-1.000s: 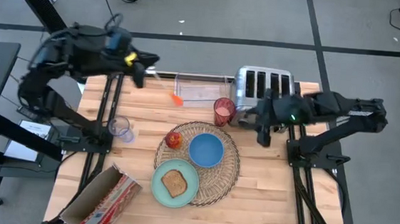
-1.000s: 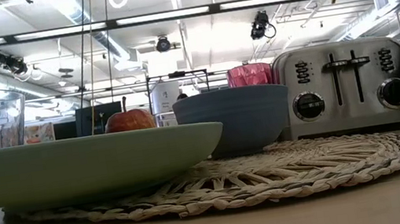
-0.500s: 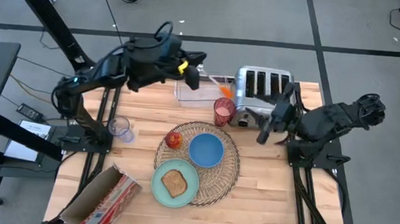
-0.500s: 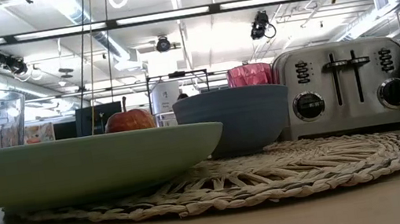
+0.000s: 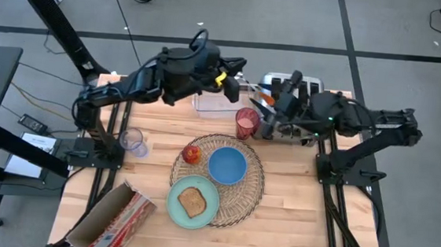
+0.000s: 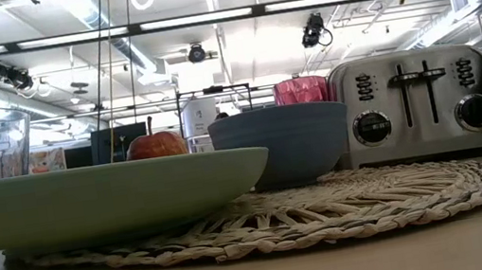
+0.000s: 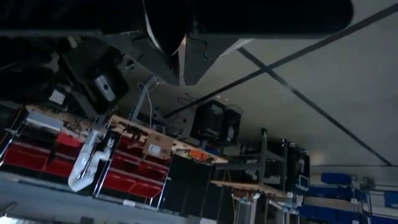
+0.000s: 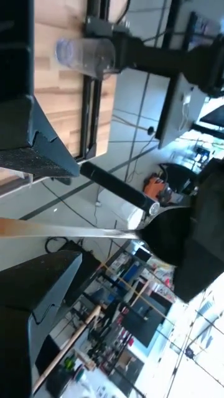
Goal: Arrange a breakfast setting
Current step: Put the orange spoon on the brown table mat to the right of the blue bowl
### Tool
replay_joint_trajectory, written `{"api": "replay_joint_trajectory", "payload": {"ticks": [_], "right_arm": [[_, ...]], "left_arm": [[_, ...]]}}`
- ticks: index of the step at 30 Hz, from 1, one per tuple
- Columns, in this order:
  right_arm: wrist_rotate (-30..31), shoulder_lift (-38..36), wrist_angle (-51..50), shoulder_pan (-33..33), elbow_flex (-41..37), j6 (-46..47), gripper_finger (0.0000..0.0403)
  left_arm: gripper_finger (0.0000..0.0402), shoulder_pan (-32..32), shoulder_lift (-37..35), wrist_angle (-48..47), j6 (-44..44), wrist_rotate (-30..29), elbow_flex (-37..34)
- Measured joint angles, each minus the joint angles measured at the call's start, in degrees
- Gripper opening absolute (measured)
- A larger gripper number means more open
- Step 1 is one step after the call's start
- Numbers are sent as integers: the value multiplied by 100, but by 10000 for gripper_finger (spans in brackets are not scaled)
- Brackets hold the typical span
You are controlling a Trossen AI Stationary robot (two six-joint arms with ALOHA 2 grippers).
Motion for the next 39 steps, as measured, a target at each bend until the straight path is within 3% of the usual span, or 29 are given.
{"api": "replay_joint_trajectory", "payload": {"ticks": [7, 23, 30, 34, 39], "right_arm": [[-56, 179, 419, -437, -1, -34, 185], [-630, 202, 648, -884, -2, 155, 35], [-690, 203, 653, -939, 0, 160, 20], [-651, 204, 646, -942, 0, 265, 19], [-540, 166, 527, -910, 0, 606, 18]], "left_arm": [[24, -5, 105, 137, 155, -2, 0], [24, 141, 103, 306, 270, -55, 0], [27, 141, 103, 340, 266, -54, 0], [49, 139, 97, 341, 340, -48, 0], [113, 119, -84, 60, 601, -35, 13]]}}
